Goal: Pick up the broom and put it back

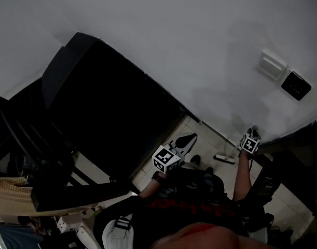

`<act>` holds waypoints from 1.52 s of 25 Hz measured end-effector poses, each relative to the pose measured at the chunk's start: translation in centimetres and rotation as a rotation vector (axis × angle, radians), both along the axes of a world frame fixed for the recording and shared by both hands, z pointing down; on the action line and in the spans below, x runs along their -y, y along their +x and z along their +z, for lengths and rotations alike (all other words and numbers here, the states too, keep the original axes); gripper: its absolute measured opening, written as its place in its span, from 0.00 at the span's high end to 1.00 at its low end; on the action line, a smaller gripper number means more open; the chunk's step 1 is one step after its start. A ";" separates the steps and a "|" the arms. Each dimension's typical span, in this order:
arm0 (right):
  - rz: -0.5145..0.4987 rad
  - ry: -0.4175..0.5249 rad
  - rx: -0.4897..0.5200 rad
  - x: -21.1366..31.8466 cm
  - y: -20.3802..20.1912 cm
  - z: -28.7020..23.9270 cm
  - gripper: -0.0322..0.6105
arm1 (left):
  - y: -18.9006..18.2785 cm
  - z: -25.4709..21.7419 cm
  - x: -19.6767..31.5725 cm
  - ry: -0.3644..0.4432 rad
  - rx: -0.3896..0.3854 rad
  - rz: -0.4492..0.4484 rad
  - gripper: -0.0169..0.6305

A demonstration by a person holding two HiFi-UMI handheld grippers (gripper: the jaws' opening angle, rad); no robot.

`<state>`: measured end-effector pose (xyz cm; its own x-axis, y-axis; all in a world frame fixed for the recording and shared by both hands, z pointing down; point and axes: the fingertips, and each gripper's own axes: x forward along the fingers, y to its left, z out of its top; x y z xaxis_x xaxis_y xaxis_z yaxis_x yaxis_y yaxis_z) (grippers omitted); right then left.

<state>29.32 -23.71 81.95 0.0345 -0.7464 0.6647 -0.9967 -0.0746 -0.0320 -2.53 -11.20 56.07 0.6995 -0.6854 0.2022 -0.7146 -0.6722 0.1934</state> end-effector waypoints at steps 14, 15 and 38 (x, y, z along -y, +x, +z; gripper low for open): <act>-0.157 0.313 0.004 -14.4 -6.7 -19.9 0.81 | 8.5 -0.6 4.2 0.043 -0.038 0.339 0.97; -0.153 0.334 0.006 -14.4 -6.6 -21.1 0.81 | 9.2 -0.6 4.3 0.051 -0.036 0.363 0.97; -0.101 0.291 0.004 -12.3 -7.2 -19.6 0.81 | 8.0 0.5 6.7 0.038 -0.062 0.363 0.97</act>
